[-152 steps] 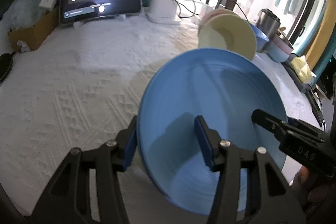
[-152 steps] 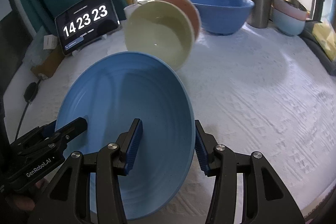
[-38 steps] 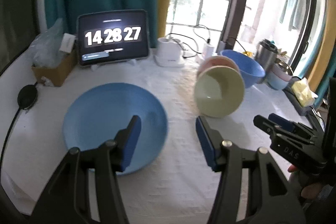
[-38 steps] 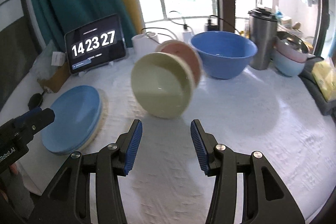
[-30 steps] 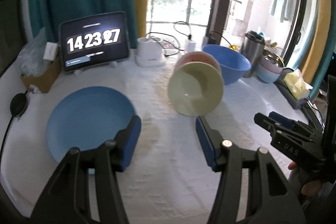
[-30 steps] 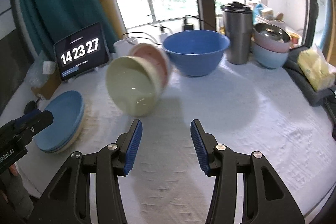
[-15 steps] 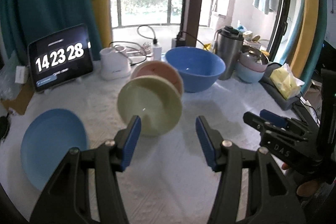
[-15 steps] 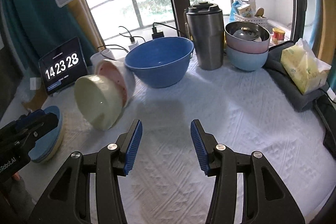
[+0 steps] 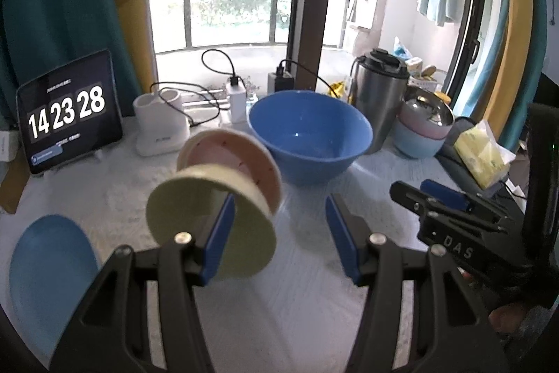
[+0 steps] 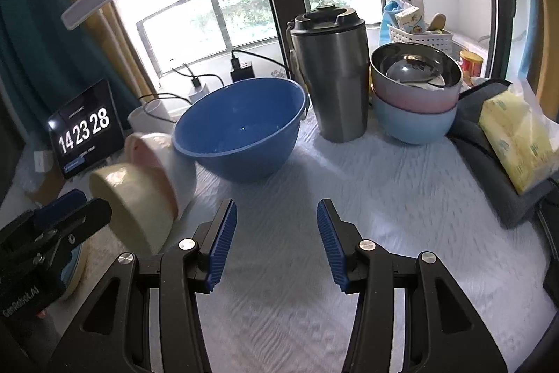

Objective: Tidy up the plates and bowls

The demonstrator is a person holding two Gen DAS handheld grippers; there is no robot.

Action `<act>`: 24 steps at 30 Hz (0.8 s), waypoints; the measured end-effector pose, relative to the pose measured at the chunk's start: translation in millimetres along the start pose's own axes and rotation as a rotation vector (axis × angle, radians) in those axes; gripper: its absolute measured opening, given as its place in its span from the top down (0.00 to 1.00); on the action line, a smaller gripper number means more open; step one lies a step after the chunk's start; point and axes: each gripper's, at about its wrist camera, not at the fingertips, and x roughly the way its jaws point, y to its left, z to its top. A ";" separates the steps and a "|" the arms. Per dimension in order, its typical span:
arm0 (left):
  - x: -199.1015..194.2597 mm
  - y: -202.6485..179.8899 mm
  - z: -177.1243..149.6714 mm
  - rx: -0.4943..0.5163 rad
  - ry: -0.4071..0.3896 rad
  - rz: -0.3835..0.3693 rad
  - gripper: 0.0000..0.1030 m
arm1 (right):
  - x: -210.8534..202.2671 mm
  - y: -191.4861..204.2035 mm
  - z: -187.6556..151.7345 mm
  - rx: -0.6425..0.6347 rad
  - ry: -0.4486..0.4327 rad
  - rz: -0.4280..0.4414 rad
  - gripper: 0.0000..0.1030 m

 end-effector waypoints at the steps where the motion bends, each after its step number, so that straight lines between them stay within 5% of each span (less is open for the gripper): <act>1: 4.8 0.0 3.5 -0.002 -0.002 0.000 0.46 | 2.6 0.0 2.3 0.000 -0.001 0.000 0.51; 24: 53.1 -3.9 22.7 -0.001 0.016 0.030 0.46 | 82.5 -27.3 51.7 0.128 0.020 0.048 0.51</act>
